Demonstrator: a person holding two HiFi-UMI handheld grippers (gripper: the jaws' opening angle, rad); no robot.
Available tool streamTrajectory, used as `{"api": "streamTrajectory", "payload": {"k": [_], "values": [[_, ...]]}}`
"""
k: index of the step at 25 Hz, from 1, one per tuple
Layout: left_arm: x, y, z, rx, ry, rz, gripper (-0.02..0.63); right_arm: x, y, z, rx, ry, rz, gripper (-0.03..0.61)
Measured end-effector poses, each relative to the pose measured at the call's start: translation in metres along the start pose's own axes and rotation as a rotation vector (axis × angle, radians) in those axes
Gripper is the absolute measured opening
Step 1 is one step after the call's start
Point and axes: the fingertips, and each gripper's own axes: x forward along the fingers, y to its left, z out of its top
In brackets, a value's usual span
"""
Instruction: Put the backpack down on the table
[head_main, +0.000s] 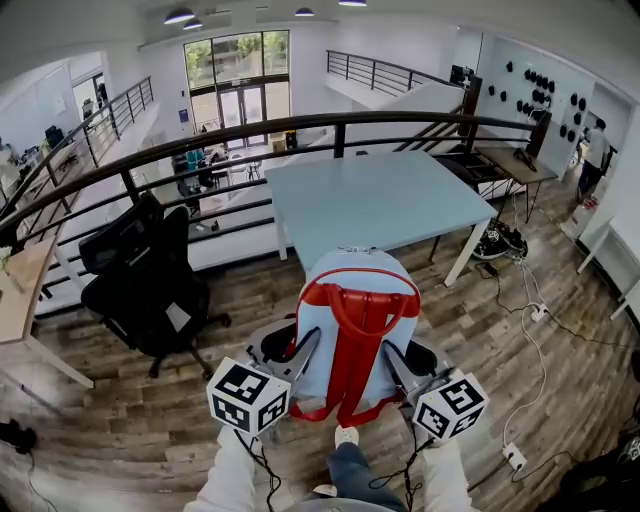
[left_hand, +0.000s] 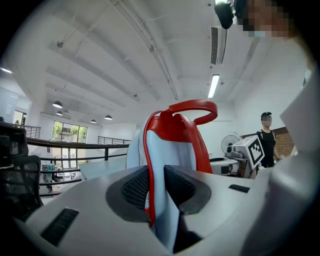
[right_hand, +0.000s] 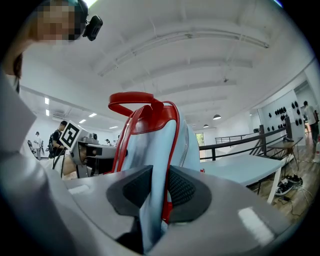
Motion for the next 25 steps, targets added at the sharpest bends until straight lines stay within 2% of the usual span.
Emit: {"api": "streamTrajectory", "payload": {"k": [13,25], "values": [[0.142,0.082,0.041,0.000,-0.025,0.073,0.094,0.112,-0.133,0.034,-0.022,-0.011,0.073,0.095],[0.240,0.130,0.049,-0.014,-0.014,0.091,0.094,0.177,-0.224,0.037,-0.013,-0.004,0.102,0.095]]}}
